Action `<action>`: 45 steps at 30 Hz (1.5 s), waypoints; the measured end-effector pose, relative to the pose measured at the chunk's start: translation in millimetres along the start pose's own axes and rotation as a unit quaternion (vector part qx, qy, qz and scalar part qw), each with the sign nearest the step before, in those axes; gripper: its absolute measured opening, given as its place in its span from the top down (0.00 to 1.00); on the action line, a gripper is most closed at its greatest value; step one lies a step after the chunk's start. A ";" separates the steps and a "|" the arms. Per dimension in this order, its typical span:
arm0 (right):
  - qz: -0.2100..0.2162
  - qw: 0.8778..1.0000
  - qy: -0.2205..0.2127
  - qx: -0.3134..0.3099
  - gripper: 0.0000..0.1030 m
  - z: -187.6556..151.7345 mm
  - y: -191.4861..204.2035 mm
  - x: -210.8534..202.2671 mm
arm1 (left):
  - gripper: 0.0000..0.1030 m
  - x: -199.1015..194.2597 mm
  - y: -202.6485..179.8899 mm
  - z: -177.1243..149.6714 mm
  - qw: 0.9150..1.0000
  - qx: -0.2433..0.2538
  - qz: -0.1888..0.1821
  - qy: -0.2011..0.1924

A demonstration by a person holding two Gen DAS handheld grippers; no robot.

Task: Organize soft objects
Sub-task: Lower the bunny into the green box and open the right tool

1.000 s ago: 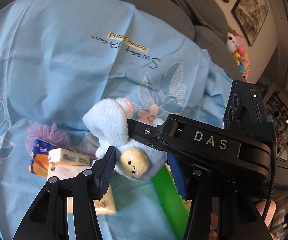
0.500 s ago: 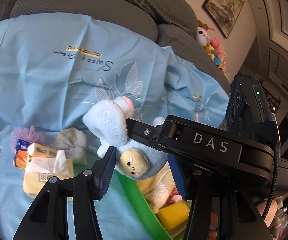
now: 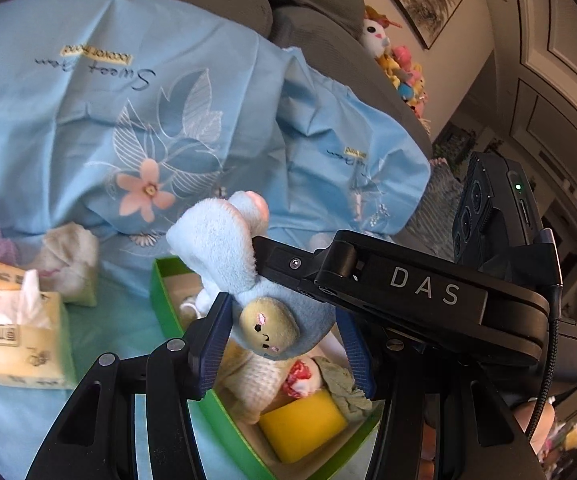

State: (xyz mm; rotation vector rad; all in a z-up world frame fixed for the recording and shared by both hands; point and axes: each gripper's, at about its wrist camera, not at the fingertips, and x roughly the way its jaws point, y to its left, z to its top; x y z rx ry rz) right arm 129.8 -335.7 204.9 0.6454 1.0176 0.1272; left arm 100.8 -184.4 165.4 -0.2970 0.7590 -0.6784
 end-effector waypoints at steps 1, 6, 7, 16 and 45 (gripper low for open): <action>-0.003 1.000 -0.001 0.002 0.48 0.3 -4.8 0.4 | 0.48 6.1 -1.1 -1.2 1.000 0.000 -0.003 0.005; -0.020 1.000 0.005 0.023 0.48 3.1 -31.9 7.8 | 0.48 33.0 0.4 -6.1 0.999 -0.006 -0.013 0.029; -0.024 0.999 0.006 0.027 0.48 3.4 -36.7 10.2 | 0.48 38.8 1.8 -7.9 0.999 -0.008 -0.015 0.035; -0.059 0.997 0.032 0.049 0.48 2.5 -70.7 40.7 | 0.50 75.5 18.2 -24.0 0.996 -0.039 -0.014 0.082; -0.043 0.997 0.027 0.052 0.25 -7.3 -65.7 37.2 | 0.40 41.9 15.7 -25.2 0.995 -0.022 0.052 0.082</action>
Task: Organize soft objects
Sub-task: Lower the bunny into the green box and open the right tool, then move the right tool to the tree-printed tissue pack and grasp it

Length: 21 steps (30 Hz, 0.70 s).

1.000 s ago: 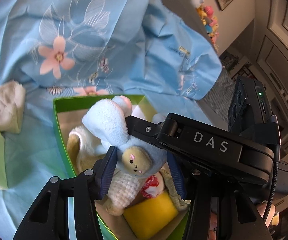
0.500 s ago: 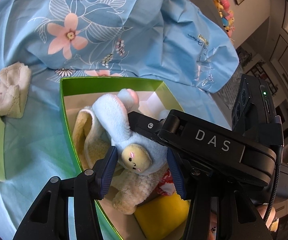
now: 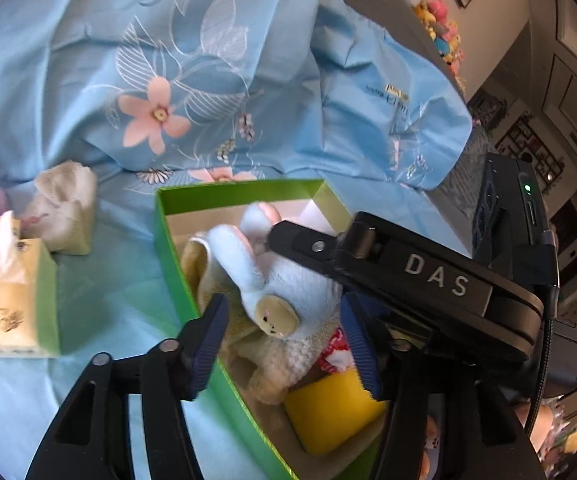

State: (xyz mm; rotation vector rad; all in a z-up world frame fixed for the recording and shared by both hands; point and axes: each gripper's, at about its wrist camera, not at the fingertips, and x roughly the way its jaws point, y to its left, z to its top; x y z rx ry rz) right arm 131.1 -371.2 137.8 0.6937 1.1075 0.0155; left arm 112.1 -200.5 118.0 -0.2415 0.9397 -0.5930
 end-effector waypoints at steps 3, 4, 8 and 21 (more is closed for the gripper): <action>-0.003 1.000 -0.021 -0.010 0.23 -2.1 11.8 -15.5 | 0.38 -20.2 6.1 -0.3 1.000 -0.012 -0.008 -0.007; -0.003 1.000 -0.026 -0.013 0.22 -2.9 14.8 -19.9 | 0.37 -27.8 9.1 -0.4 1.000 -0.018 -0.009 -0.012; -0.013 0.998 -0.051 -0.030 0.17 -9.2 29.9 -37.5 | 0.30 -52.8 20.3 -4.6 0.999 -0.029 0.009 -0.033; 0.055 0.995 -0.030 -0.075 0.14 -34.7 95.4 -37.5 | 0.30 -139.8 101.2 -11.5 0.985 -0.101 0.092 -0.107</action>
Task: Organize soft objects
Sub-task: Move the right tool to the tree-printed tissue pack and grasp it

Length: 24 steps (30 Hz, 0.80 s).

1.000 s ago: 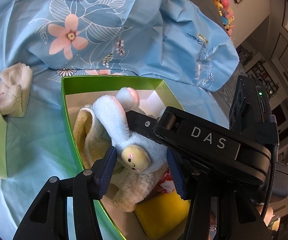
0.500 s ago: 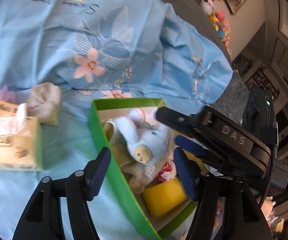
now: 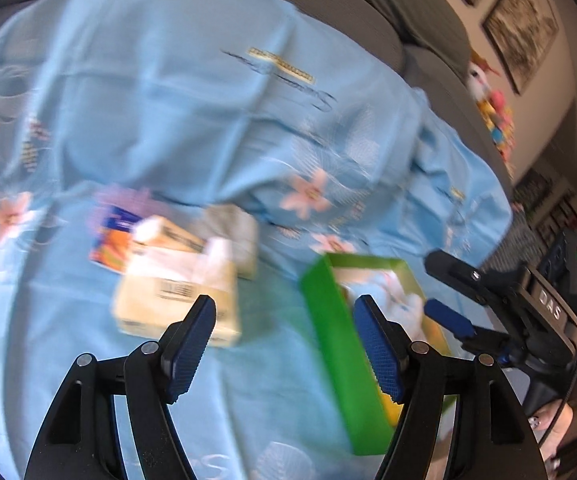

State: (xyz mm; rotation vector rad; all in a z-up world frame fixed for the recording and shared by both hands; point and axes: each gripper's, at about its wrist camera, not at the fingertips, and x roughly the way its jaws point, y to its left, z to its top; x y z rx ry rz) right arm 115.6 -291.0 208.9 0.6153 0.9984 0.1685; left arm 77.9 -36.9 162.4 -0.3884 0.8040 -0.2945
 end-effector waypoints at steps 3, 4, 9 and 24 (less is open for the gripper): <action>0.016 1.000 0.019 -0.014 0.13 0.1 19.1 16.3 | 0.30 -8.5 21.6 10.1 0.999 -0.009 0.033 -0.014; 0.022 0.999 0.028 -0.019 0.13 0.4 25.4 23.7 | 0.30 -10.8 30.6 14.8 0.999 -0.014 0.047 -0.021; 0.041 0.995 0.078 -0.037 0.14 2.6 54.7 70.3 | 0.30 -10.1 62.7 30.3 0.997 -0.036 0.060 -0.033; 0.043 0.974 0.216 -0.045 0.24 17.3 81.9 227.7 | 0.46 70.3 119.9 55.8 0.996 -0.064 0.061 0.007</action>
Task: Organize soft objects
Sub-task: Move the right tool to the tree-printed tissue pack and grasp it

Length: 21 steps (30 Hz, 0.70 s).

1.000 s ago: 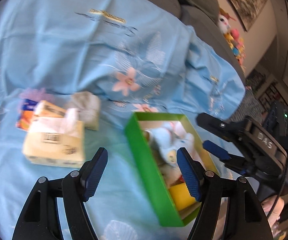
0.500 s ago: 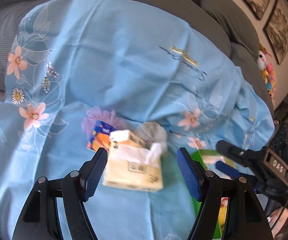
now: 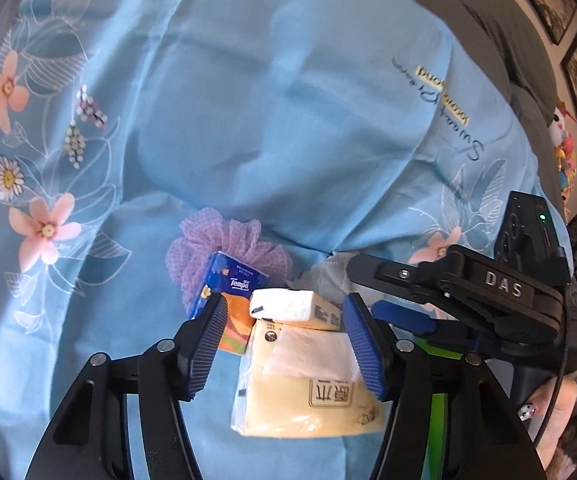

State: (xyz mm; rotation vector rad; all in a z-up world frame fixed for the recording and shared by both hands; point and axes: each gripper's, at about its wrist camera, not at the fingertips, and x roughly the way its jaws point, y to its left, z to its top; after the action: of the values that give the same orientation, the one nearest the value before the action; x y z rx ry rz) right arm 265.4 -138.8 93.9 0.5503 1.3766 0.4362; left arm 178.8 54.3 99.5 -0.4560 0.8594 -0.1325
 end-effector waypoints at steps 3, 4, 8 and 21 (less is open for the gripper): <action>-0.017 1.000 0.016 0.007 0.26 8.8 -8.9 19.4 | 0.50 18.0 3.5 1.6 1.000 -0.007 -0.005 0.012; -0.020 1.000 0.019 0.009 0.26 10.2 -12.3 24.3 | 0.50 22.6 3.6 1.8 1.000 -0.007 -0.007 0.013; -0.018 0.999 0.037 0.012 0.26 13.6 -19.7 39.3 | 0.51 35.6 -0.6 1.9 1.000 0.002 -0.010 0.021; 0.015 0.997 0.070 0.035 0.30 18.2 -25.9 57.3 | 0.57 43.9 5.5 2.0 1.000 0.009 -0.001 0.029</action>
State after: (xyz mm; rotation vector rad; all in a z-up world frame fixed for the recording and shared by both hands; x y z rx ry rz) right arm 291.2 -127.6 34.8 0.6082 1.5241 0.4600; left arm 208.5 47.0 67.5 -0.4383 0.9149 -0.1561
